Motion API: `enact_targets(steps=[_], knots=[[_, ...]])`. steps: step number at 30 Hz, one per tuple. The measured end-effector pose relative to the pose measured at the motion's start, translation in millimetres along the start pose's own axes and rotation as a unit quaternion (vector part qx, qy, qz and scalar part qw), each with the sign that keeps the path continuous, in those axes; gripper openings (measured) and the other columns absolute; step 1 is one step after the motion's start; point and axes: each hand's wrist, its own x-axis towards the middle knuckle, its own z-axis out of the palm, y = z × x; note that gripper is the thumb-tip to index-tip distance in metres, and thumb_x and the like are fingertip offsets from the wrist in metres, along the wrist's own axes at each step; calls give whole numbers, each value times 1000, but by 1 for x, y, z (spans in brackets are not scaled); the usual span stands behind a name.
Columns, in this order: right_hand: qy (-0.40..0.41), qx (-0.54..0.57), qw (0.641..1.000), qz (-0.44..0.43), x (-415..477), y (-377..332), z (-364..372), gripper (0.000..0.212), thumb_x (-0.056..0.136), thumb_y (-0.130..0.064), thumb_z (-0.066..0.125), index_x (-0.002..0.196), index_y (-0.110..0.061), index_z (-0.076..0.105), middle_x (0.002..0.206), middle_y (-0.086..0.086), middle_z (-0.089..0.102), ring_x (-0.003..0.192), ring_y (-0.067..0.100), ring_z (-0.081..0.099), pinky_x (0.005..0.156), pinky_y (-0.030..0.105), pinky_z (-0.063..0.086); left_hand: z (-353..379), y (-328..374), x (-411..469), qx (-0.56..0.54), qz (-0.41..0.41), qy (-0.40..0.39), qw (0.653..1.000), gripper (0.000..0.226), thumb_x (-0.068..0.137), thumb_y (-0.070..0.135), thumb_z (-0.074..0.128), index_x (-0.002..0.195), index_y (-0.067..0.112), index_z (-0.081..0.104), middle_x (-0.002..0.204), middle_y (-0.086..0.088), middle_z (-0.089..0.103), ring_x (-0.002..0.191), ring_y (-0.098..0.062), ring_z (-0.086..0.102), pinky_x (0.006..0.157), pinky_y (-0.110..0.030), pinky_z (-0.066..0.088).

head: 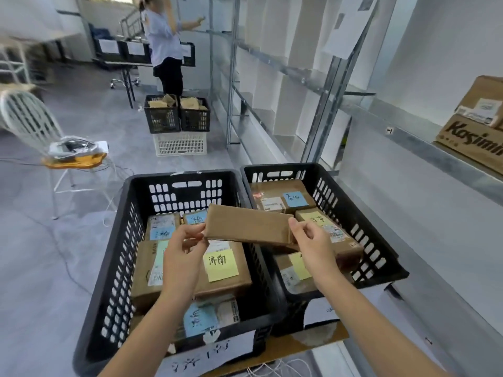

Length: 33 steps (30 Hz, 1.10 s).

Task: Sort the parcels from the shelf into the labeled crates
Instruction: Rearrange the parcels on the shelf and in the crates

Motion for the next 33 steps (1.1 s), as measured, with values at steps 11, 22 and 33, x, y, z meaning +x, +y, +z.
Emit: enact_targets(steps=[11, 22, 33], knots=[[-45, 69, 996, -15, 22, -9, -2, 41, 94, -46, 59, 89, -6, 60, 94, 1, 72, 88, 12, 70, 73, 24, 57, 4, -1, 2, -79, -47, 32, 995, 17, 98, 12, 52, 86, 7, 62, 101, 0, 76, 99, -12, 71, 92, -31, 53], [-109, 68, 991, -49, 29, -15, 1, 25, 88, -32, 72, 87, -9, 62, 100, 1, 69, 98, 18, 64, 96, 44, 53, 2, 3, 4, -75, -56, 67, 993, 37, 91, 44, 64, 95, 8, 59, 103, -5, 73, 98, -18, 70, 87, -35, 56], [-139, 74, 986, -59, 26, -45, 13, 56, 86, -41, 71, 132, -19, 50, 116, -10, 59, 108, 7, 60, 92, 34, 55, -24, 18, 9, -165, -32, 42, 985, 30, 89, 28, 70, 105, 5, 59, 102, -8, 75, 99, -20, 73, 91, -37, 57]])
